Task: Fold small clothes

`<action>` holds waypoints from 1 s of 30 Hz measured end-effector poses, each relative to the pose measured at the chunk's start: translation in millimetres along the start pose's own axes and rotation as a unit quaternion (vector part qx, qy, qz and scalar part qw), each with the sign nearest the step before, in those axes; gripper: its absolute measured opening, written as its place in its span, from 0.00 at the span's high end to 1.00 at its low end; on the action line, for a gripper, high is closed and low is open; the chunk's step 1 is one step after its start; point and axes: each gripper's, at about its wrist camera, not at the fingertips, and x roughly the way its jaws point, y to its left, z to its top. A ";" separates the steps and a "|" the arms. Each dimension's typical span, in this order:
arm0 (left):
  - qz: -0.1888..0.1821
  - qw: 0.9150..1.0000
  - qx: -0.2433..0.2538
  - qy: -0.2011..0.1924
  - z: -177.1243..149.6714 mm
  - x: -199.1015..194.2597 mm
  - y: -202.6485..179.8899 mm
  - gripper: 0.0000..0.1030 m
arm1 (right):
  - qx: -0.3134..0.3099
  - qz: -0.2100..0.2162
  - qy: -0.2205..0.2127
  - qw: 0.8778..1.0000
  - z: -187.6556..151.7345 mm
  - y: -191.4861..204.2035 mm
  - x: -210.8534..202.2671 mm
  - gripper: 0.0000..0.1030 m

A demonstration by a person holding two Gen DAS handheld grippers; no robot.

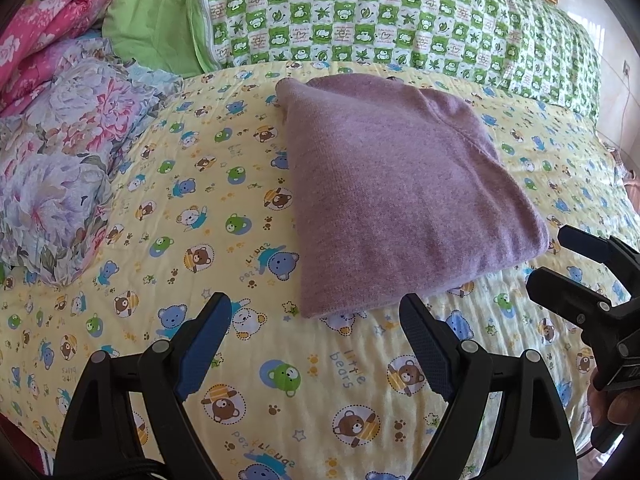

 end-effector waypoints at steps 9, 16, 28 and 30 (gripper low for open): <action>-0.003 1.000 0.000 -0.003 2.5 -1.0 0.9 0.16 | 0.000 0.000 0.000 1.000 0.3 0.6 -0.1 0.00; -0.004 1.000 -0.001 -0.004 3.0 -1.5 0.9 0.16 | 0.001 0.002 0.000 1.000 0.9 0.5 0.1 0.00; -0.004 1.000 -0.005 -0.010 4.3 -5.0 1.1 0.16 | 0.001 0.004 -0.005 1.000 3.9 -0.5 -1.4 0.00; -0.005 1.000 -0.004 -0.011 4.9 -6.0 0.4 0.16 | 0.001 0.005 -0.006 1.000 5.0 -1.1 -2.0 0.00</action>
